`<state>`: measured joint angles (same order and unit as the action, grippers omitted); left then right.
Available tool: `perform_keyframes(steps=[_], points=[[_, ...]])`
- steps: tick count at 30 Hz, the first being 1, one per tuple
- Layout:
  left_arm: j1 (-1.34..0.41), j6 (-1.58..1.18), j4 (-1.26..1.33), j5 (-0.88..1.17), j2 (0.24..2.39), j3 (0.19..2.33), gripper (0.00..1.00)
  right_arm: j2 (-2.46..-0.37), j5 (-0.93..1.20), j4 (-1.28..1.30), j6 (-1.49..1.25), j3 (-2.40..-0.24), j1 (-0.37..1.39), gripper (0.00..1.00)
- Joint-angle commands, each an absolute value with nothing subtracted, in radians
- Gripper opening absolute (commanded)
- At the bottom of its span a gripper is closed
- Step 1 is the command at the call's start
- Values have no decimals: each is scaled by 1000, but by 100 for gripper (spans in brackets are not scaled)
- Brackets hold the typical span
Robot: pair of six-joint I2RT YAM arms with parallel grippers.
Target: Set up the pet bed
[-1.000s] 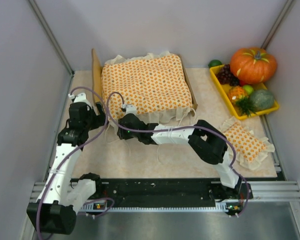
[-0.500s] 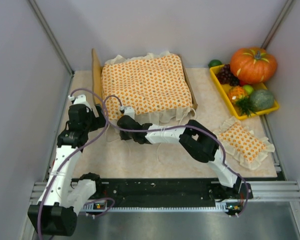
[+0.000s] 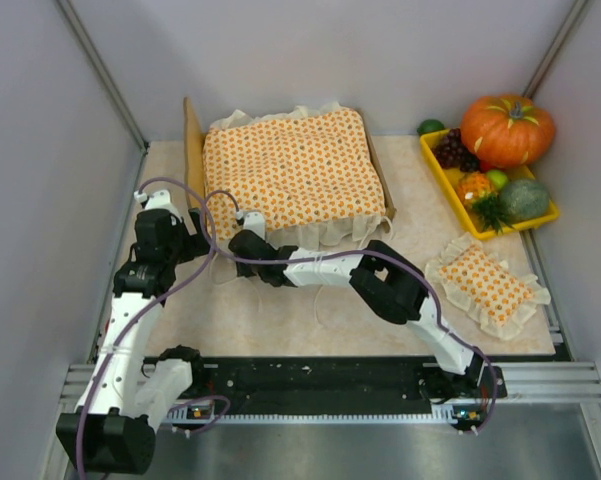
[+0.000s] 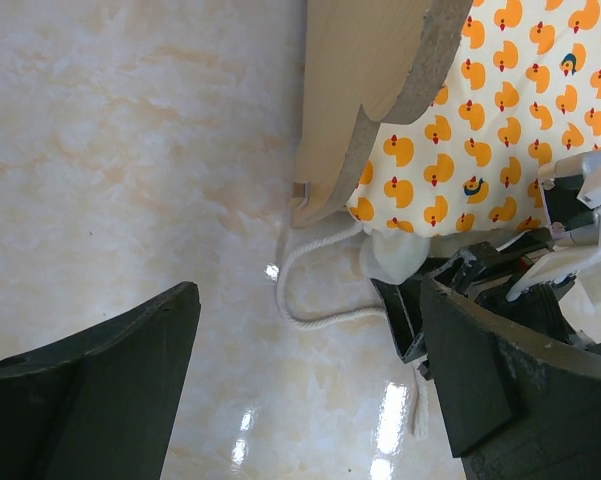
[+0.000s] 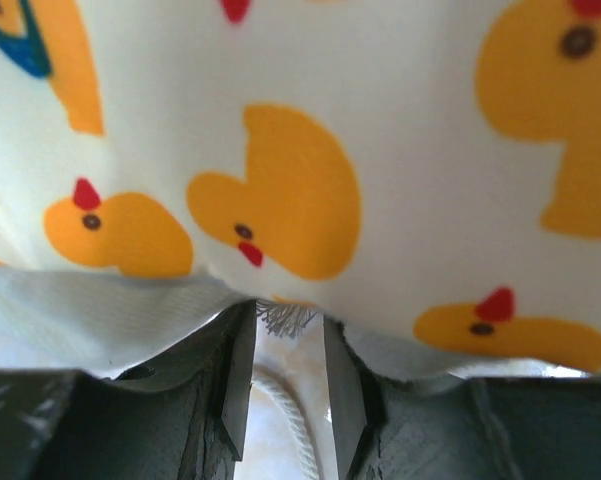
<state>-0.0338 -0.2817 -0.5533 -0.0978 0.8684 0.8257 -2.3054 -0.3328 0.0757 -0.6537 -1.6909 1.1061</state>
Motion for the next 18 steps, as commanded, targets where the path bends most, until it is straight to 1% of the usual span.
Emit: perform_keyframes(steps=[1,4,5,8,10,13,14,18], points=[[-29,-264,-541,-100,850,818,95,-2345,-367,92,-634,-1744,1111,32],[-29,-264,-542,-98,850,816,95,-2349,-385,112,-632,-1741,1111,22],[-29,-264,-543,-97,850,815,95,-2345,-390,115,-629,-1733,1111,13],[-29,-261,-543,-97,850,816,95,-2312,-374,115,-591,-1698,1112,0],[-29,-261,-543,-97,847,813,95,-2261,-342,109,-571,-1668,1112,0],[-29,-259,-542,-94,848,815,95,-2163,-275,89,-535,-1560,1118,0],[-29,-258,-541,-94,850,815,95,-2136,-237,66,-516,-1493,1124,0],[-29,-255,-543,-94,853,816,95,-2024,-163,45,-508,-1338,1138,0]])
